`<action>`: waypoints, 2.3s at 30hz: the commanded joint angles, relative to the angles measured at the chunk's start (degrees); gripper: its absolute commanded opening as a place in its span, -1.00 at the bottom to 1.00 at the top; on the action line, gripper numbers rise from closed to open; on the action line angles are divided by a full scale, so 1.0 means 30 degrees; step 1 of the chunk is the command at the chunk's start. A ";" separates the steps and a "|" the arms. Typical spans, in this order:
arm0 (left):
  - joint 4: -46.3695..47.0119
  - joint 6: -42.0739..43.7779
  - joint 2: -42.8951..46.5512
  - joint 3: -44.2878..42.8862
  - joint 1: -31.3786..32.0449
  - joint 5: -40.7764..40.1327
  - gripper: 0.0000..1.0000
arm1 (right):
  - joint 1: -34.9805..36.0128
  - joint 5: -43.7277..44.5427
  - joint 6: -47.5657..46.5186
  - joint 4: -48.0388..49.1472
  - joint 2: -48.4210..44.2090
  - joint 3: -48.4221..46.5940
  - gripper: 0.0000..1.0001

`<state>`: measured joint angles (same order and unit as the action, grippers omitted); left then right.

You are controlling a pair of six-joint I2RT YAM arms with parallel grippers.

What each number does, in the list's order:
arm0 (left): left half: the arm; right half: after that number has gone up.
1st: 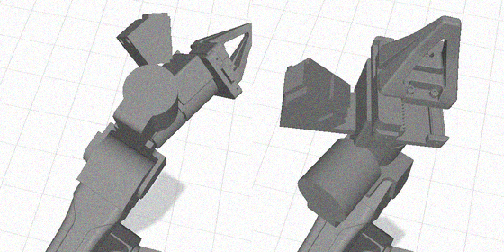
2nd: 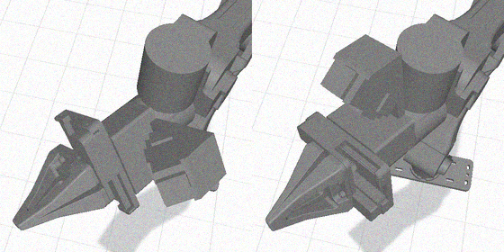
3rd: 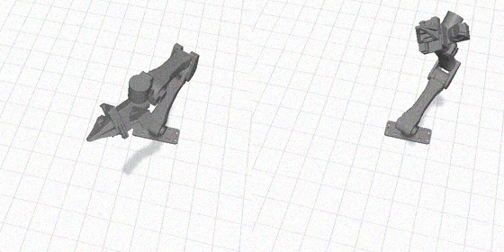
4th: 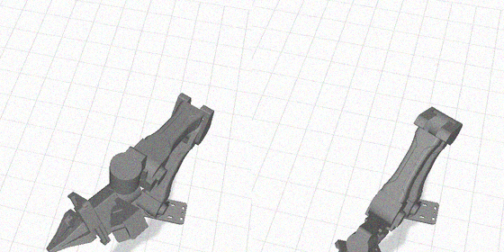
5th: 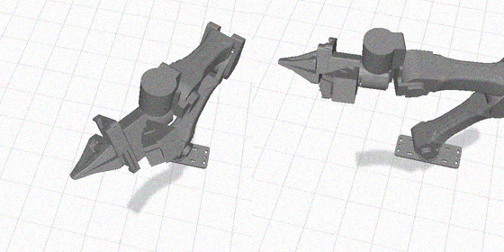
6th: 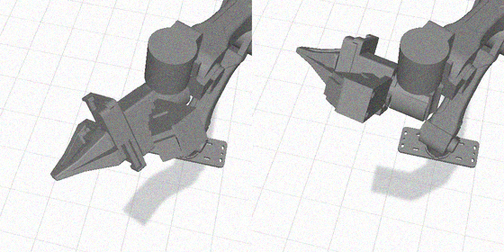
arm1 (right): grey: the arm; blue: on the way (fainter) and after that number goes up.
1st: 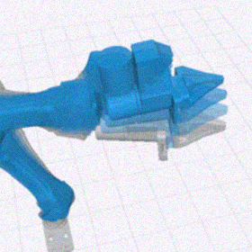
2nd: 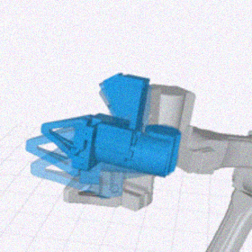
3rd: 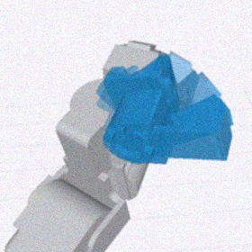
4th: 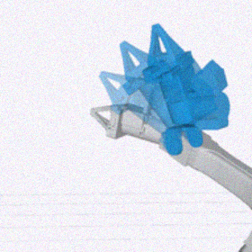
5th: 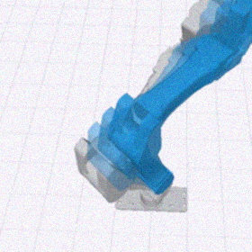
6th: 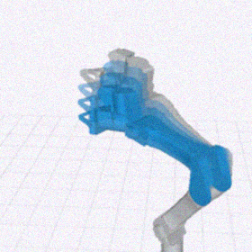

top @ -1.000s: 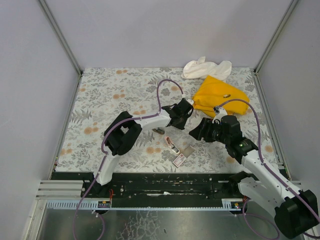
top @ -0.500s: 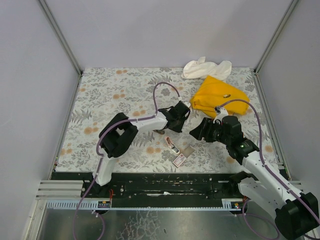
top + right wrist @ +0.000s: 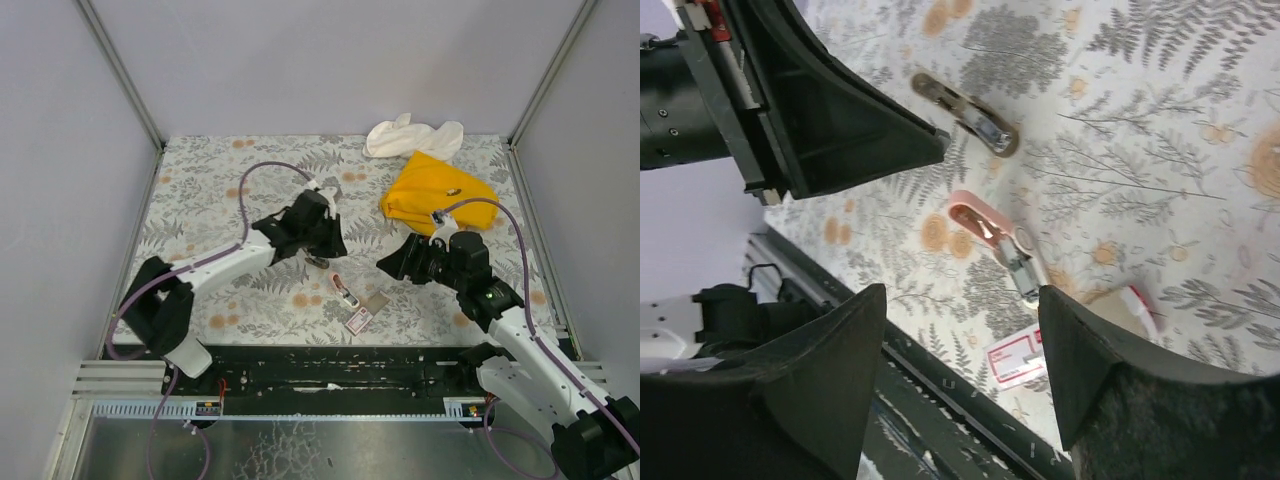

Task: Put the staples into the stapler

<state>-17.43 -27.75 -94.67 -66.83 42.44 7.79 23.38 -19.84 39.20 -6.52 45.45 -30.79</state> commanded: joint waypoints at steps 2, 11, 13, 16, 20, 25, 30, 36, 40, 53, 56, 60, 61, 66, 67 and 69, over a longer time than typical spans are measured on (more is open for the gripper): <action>0.3863 -0.2420 0.3823 0.2949 -0.1231 0.5018 -0.82 | 0.0147 -0.2883 0.2128 0.3472 -0.0299 -0.0745 0.41; 1.1110 -0.6489 0.8156 0.6362 -0.2661 1.1712 -0.81 | 0.0161 -0.6562 0.7541 1.2500 0.1027 0.0209 0.53; 1.2500 -0.7219 0.8590 0.6696 -0.2764 1.2599 -0.81 | 0.0260 -0.7022 0.8210 1.3901 0.1300 0.0277 0.52; 1.4368 -0.8117 0.8991 0.6969 -0.2836 1.3400 -0.81 | 0.0763 -0.7026 0.8400 1.4575 0.1473 0.0124 0.44; 1.5836 -0.9069 0.9379 0.7140 -0.2845 1.3962 -0.81 | 0.1338 -0.6460 0.8666 1.5225 0.1559 0.0110 0.29; 1.6098 -0.9354 0.9707 0.6951 -0.2865 1.4053 -0.81 | 0.1919 -0.6338 0.9590 1.7077 0.2125 0.0264 0.16; 1.5985 -0.9383 0.9801 0.6921 -0.2850 1.4101 -0.81 | 0.2313 -0.6282 1.0503 1.9144 0.2667 0.0249 0.07; 1.6016 -0.9471 0.9897 0.7003 -0.2865 1.4036 -0.81 | 0.2476 -0.6132 1.0541 1.9683 0.2663 0.0032 -0.05; 1.6338 -0.9742 0.9875 0.6996 -0.2866 1.4087 -0.82 | 0.2573 -0.6162 1.0288 1.9350 0.2743 -0.0036 -0.13; 1.6533 -0.9940 0.9966 0.7080 -0.2864 1.4080 -0.83 | 0.2745 -0.6162 1.0248 1.9763 0.3083 -0.0081 -0.28; 1.6533 -0.9970 0.9973 0.7073 -0.2863 1.4073 -0.84 | 0.2762 -0.6191 1.0316 2.0006 0.3185 -0.0106 -0.31; 1.6549 -0.9999 0.9995 0.7100 -0.2865 1.4135 -0.84 | 0.2755 -0.6187 1.0308 2.0046 0.3219 -0.0139 -0.34; 1.6557 -0.9999 0.9999 0.7082 -0.2866 1.4157 -0.84 | 0.2755 -0.6191 1.0304 2.0071 0.3222 -0.0153 -0.34; 1.6562 -0.9999 1.0008 0.7073 -0.2857 1.4194 -0.85 | 0.2756 -0.6191 1.0321 2.0133 0.3223 -0.0197 -0.34; 1.6562 -1.0026 1.0008 0.7104 -0.2854 1.4201 -0.85 | 0.2755 -0.6176 1.0313 2.0134 0.3219 -0.0223 -0.34; 1.6592 -1.0057 1.0039 0.7106 -0.2847 1.4233 -0.85 | 0.2755 -0.6241 1.0333 2.0156 0.3241 -0.0275 -0.35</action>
<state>27.83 -57.21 -65.91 -46.13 34.06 48.99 31.09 -38.48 70.15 50.04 55.35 -29.69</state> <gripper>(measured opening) 0.137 0.330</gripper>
